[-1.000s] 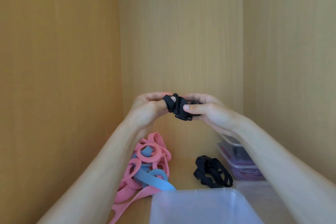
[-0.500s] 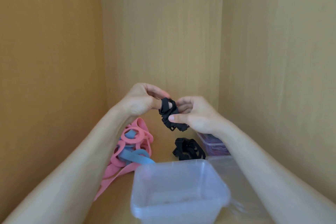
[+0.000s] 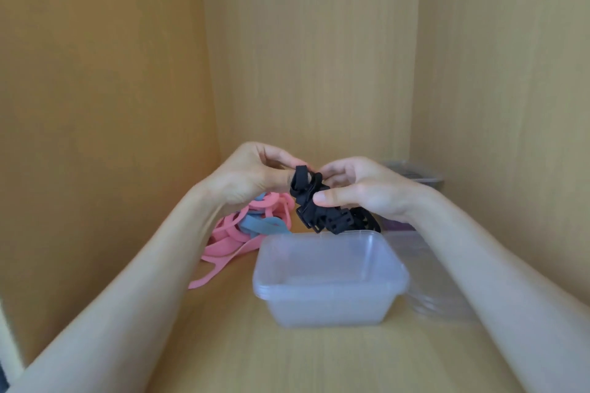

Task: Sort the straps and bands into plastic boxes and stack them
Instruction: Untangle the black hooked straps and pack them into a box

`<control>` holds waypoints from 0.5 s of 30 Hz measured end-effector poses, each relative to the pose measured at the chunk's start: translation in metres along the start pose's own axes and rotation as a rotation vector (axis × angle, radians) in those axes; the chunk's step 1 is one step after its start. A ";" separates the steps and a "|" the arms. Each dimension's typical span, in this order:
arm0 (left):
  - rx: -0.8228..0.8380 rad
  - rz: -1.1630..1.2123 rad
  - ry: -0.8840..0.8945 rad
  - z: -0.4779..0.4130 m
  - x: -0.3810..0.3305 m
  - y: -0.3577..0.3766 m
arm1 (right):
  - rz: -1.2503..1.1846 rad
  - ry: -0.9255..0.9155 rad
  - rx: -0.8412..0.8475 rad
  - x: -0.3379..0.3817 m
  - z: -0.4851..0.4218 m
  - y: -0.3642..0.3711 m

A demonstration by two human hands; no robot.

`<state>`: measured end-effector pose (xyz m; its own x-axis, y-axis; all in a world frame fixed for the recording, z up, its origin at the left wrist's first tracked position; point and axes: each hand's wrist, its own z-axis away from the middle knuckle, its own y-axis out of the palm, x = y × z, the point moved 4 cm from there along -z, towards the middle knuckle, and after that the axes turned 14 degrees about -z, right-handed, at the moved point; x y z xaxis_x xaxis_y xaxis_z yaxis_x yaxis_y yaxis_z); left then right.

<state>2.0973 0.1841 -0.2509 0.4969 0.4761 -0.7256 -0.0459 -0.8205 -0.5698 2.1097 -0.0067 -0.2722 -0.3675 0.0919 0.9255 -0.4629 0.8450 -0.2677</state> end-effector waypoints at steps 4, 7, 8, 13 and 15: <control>0.049 0.132 -0.026 0.019 0.009 -0.001 | 0.016 0.014 0.069 -0.003 0.001 0.009; 0.046 0.216 -0.006 0.031 0.011 -0.001 | 0.035 0.008 0.094 0.000 0.003 0.014; 0.032 0.227 0.006 0.035 0.011 -0.002 | 0.067 -0.011 0.105 0.002 0.004 0.017; -0.088 0.284 0.025 0.056 0.021 -0.008 | 0.252 -0.121 0.153 0.009 0.008 0.042; -0.122 0.244 0.002 0.064 0.030 -0.008 | 0.304 -0.157 0.190 0.009 0.010 0.054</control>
<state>2.0571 0.2253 -0.2926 0.4860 0.2591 -0.8347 -0.0596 -0.9430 -0.3274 2.0732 0.0340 -0.2808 -0.6231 0.2287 0.7480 -0.4495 0.6779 -0.5817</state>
